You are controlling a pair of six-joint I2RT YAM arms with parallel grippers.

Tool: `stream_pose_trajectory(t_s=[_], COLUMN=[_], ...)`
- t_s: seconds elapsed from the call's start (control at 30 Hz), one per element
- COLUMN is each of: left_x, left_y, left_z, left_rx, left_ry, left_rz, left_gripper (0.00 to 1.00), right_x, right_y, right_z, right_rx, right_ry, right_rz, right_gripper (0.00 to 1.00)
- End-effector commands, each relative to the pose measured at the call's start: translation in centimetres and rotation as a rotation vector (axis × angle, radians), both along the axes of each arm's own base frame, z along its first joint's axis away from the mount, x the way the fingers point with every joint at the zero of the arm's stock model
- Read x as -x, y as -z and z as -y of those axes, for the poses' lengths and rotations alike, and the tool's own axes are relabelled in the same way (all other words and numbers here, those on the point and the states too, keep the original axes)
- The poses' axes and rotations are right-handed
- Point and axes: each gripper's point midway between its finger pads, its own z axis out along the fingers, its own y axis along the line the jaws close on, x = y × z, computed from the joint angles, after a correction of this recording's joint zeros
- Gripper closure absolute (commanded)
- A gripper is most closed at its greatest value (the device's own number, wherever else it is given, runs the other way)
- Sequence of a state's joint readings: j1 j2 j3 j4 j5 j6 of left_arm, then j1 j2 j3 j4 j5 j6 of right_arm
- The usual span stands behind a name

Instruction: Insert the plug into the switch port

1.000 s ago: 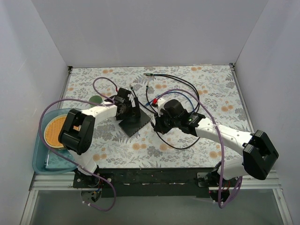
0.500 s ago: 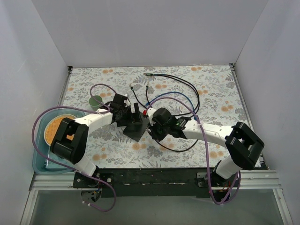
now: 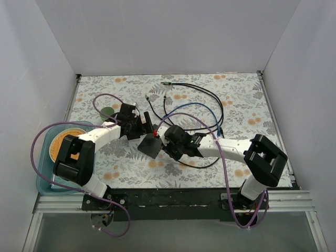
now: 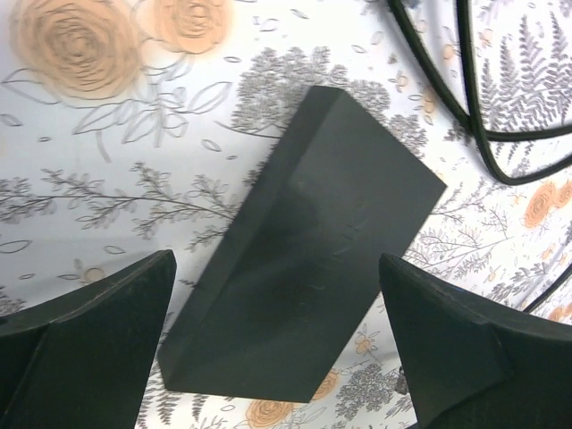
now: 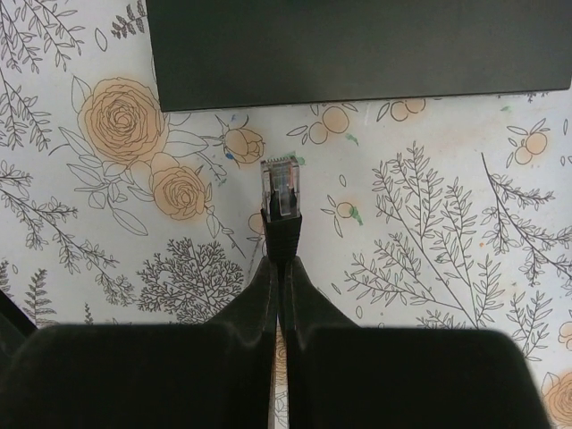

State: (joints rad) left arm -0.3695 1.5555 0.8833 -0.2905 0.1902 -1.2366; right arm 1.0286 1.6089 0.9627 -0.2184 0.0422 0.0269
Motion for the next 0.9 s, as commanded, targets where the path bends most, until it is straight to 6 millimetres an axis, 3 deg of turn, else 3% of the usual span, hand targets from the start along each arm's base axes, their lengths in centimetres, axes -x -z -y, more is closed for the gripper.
stream_pose_trajectory(t_s=[0.0, 0.87], left_x=[-0.2, -0.1], left_y=[-1.3, 0.5], left_z=[-0.6, -0.8], left_rx=[0.053, 0.07], left_ry=[-0.02, -0.026], left_rz=[0.026, 0.017], left_gripper=[0.02, 0.02], right_x=[-0.9, 2.0], right_y=[-1.2, 1.0], right_z=[-1.1, -1.8], right_rx=[0.032, 0.156], right_ry=[-0.047, -0.213], right_rz=[0.069, -0.072], right_gripper=[0.99, 0.99])
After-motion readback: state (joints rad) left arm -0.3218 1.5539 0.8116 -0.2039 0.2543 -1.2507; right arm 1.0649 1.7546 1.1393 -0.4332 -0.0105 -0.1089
